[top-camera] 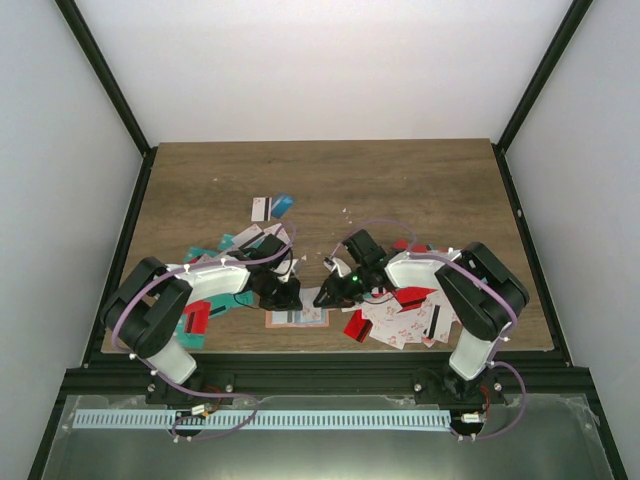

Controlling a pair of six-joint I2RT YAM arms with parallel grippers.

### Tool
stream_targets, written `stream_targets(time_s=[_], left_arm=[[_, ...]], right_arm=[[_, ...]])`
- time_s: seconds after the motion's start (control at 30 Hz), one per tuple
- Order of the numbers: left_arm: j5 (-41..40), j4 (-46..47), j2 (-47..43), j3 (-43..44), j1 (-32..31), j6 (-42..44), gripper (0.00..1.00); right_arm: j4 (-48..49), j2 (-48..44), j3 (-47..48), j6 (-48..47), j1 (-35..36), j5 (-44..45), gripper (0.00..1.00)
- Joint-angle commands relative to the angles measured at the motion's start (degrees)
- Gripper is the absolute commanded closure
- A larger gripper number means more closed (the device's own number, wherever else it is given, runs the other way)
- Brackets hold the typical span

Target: Put the credit cards into the card holder

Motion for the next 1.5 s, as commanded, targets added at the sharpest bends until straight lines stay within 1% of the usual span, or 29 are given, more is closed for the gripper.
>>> stream_targets(time_s=[0.0,0.27,0.47,0.73,0.8,0.9,1.0,1.1,1.17,1.27,1.4,1.47], left_arm=[[-4.1,-1.9,1.5,-1.5,-0.6,0.2,0.96],[-4.8,-4.3,-1.0,-0.2,-0.6,-0.1,0.96],[-6.5,-8.6,-6.0,2.1,-0.6,-0.9,0.95],[-9.9,-15.0,-14.2,3.2,-0.3,-3.1,0.89],[-11.6,-16.8,-16.4,3.6,-0.2,-4.0,0.88],[-15.2,-20.5,-19.8,4.5,0.2,-5.7,0.87],[-19.5,-23.7,-23.7,5.5,0.4,-8.2,0.85],[-22.1,-25.9,-27.1,6.3,0.7,-10.1,0.84],[-23.0,-26.6,-28.6,6.6,0.9,-10.6,0.83],[-22.8,-26.4,-29.6,6.9,1.1,-10.6,0.82],[-20.7,-25.1,-29.2,7.4,1.1,-9.6,0.78],[-19.1,-23.7,-28.5,7.6,1.1,-9.0,0.78]], right_arm=[[1.5,1.4,1.9,-1.2,1.4,-2.5,0.71],[0.8,2.7,2.9,-1.5,2.2,-2.0,0.71],[0.2,2.8,3.4,-1.7,2.2,-1.7,0.71],[-1.3,2.9,6.0,-1.6,2.9,-1.7,0.7],[-2.1,3.4,8.2,-1.8,4.0,-2.1,0.68],[-5.2,5.9,14.8,-3.0,6.7,-3.2,0.64],[-8.7,8.5,23.1,-4.7,10.0,-4.8,0.57],[-10.2,8.5,29.5,-5.8,12.4,-7.3,0.48],[-9.3,6.8,31.0,-5.5,12.6,-8.7,0.42],[-9.0,3.5,31.9,-5.2,12.6,-7.0,0.38],[-11.8,-0.3,30.9,-6.5,12.5,-1.1,0.35],[-12.3,-3.3,27.7,-6.4,12.1,2.9,0.33]])
